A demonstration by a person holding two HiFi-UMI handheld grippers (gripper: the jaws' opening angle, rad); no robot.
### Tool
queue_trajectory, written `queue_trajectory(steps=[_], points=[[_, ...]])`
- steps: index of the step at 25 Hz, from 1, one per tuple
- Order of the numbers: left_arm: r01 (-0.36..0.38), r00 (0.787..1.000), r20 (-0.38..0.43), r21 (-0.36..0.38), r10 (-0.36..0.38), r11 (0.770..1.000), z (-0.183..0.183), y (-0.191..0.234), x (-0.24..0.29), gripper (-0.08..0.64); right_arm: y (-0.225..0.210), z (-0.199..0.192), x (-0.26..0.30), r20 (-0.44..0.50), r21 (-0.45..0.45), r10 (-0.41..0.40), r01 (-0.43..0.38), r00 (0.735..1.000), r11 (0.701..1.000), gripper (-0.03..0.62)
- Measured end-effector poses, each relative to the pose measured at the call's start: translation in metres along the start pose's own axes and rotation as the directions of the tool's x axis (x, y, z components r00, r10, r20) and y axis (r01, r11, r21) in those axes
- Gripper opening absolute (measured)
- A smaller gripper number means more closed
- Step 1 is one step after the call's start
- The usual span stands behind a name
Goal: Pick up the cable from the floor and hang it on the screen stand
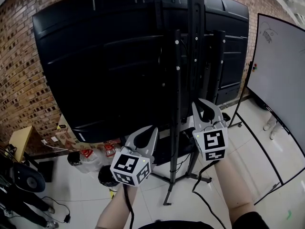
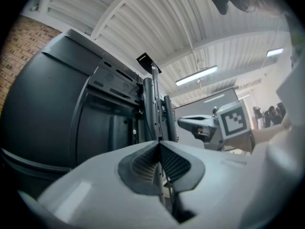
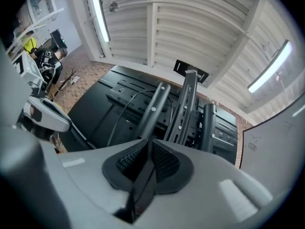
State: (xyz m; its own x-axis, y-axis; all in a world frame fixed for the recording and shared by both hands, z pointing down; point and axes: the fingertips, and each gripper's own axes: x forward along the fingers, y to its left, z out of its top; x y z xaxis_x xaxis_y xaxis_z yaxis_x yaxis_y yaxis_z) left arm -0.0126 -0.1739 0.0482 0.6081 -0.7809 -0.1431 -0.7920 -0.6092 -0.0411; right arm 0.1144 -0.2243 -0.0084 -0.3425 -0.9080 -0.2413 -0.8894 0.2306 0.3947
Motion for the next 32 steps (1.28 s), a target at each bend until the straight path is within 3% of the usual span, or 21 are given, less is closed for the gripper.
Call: queue_trajectory(steps=[9, 16, 22, 32], points=[[0.002, 0.999, -0.034, -0.062, -0.004, 0.998, -0.037, -0.01, -0.033, 0.005, 0.062, -0.004, -0.079, 0.115, 0.132, -0.012, -0.004, 0.993, 0.991, 0.008], [0.034, 0.993, -0.108, -0.097, -0.044, 0.995, -0.073, -0.037, -0.046, 0.006, 0.098, -0.033, -0.114, 0.091, 0.219, 0.016, -0.036, 0.996, 0.975, 0.008], [0.015, 0.986, -0.16, -0.157, -0.04, 0.987, -0.102, -0.045, -0.064, 0.005, 0.121, -0.054, -0.128, 0.042, 0.269, 0.058, -0.067, 0.997, 0.961, 0.008], [0.049, 0.981, -0.177, -0.178, -0.081, 0.983, -0.111, -0.066, -0.074, 0.005, 0.147, -0.073, -0.141, -0.004, 0.311, 0.111, -0.104, 0.994, 0.945, 0.008]])
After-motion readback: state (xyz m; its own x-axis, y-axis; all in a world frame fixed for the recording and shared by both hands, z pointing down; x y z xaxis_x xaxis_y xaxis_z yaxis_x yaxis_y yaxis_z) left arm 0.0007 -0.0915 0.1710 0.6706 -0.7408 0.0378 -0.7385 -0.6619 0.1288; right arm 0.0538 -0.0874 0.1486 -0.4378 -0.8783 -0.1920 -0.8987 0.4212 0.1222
